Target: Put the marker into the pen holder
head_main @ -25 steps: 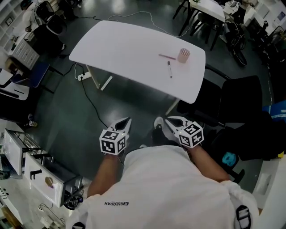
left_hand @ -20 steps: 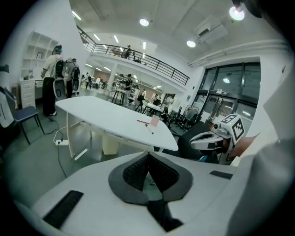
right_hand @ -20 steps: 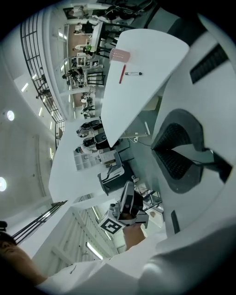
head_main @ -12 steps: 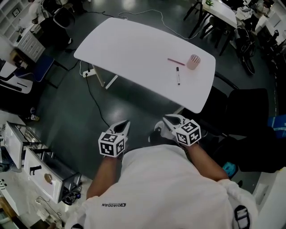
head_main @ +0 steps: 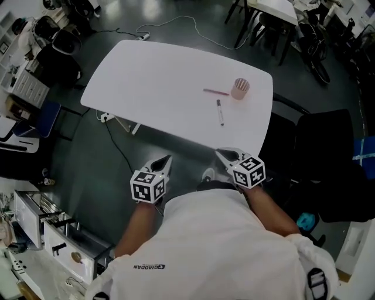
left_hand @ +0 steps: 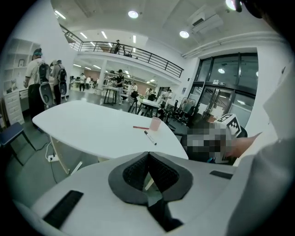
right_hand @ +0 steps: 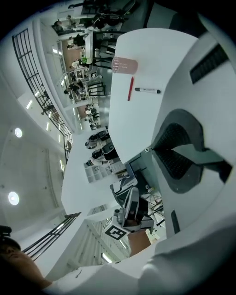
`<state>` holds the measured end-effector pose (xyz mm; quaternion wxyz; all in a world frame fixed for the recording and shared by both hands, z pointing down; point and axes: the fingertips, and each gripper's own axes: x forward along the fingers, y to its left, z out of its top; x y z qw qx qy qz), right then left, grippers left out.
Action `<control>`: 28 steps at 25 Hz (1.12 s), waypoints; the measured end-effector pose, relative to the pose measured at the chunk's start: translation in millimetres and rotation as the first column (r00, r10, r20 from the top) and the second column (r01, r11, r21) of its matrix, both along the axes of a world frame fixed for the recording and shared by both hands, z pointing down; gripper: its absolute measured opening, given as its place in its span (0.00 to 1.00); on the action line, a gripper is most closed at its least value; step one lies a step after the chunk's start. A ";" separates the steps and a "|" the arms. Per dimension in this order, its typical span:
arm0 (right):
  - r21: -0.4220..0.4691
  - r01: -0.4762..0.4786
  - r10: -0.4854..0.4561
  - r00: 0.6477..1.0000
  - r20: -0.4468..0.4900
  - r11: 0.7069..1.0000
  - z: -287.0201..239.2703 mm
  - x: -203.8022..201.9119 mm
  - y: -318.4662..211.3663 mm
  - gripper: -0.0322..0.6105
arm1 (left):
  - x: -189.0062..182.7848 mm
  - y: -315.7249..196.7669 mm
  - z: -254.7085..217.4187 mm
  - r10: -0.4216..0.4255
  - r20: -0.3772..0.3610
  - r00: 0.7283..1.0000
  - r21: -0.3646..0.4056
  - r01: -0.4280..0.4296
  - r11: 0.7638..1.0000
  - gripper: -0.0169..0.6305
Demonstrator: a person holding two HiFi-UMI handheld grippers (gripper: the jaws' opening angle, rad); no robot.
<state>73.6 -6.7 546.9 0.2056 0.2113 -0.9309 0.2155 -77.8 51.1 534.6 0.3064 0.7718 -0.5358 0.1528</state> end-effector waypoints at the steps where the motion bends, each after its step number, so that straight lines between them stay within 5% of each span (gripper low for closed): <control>1: -0.004 -0.017 0.017 1.000 0.001 1.000 -0.5 7.1 -13.7 0.07 | 6.0 -16.4 -0.8 0.017 -0.001 1.000 0.000 -0.017 1.000 0.07; 12: -0.029 -0.156 0.155 0.988 -0.018 0.987 10.6 80.4 -125.1 0.07 | 67.0 -167.2 -3.5 0.175 0.009 0.985 0.000 -0.175 0.985 0.07; 22: -0.116 -0.245 0.243 0.970 -0.032 0.963 46.1 90.0 -164.4 0.07 | 81.0 -212.3 19.6 0.301 0.065 0.952 -0.091 -0.294 0.951 0.07; 28: -0.128 -0.296 0.289 0.954 -0.075 0.946 67.0 63.0 -181.4 0.07 | 54.5 -248.1 26.0 0.390 0.096 0.916 -0.130 -0.376 0.917 0.07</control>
